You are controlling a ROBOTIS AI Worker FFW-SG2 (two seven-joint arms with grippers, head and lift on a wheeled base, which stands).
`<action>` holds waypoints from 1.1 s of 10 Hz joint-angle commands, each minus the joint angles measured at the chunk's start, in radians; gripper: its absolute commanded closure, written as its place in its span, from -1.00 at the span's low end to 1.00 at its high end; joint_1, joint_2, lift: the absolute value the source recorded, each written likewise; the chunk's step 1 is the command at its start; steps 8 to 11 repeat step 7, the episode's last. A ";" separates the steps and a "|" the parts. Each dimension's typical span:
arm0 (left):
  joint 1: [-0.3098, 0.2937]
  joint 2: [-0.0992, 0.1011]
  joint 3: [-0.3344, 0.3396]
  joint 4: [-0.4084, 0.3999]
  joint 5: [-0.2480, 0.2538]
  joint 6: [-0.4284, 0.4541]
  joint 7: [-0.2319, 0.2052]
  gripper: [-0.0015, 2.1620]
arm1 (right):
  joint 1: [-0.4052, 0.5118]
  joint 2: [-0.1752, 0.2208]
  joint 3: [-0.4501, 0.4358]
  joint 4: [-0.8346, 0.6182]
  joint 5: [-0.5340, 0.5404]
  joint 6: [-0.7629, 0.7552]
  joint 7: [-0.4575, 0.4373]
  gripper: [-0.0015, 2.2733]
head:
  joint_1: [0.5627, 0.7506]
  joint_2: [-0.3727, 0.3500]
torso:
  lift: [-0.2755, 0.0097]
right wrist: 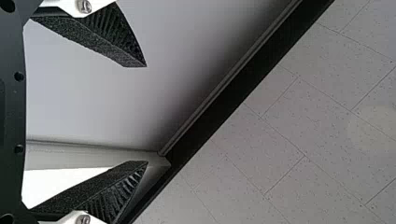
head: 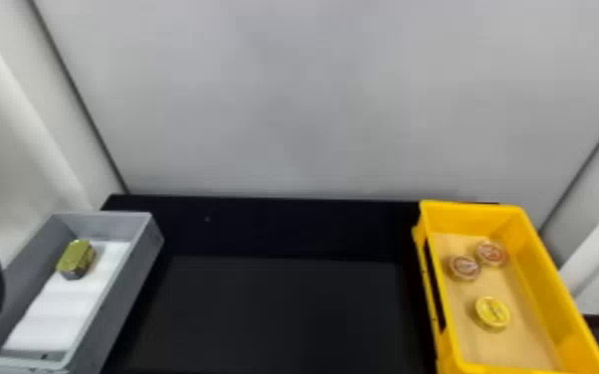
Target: Pick up the round yellow can and place it in the yellow rectangular box
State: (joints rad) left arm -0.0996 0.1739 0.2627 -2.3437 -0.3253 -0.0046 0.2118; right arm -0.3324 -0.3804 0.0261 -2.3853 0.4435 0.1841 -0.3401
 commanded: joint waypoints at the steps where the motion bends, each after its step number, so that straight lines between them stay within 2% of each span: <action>1: 0.001 -0.004 -0.002 0.001 0.000 0.000 0.000 -0.91 | 0.004 0.000 0.000 0.000 0.000 -0.001 -0.004 -0.98 | 0.39 0.19 | 0.93; 11: 0.006 -0.010 -0.011 0.006 0.002 -0.008 0.005 -0.91 | 0.010 0.001 0.002 0.003 0.000 -0.003 -0.010 -0.98 | 0.39 0.19 | 0.93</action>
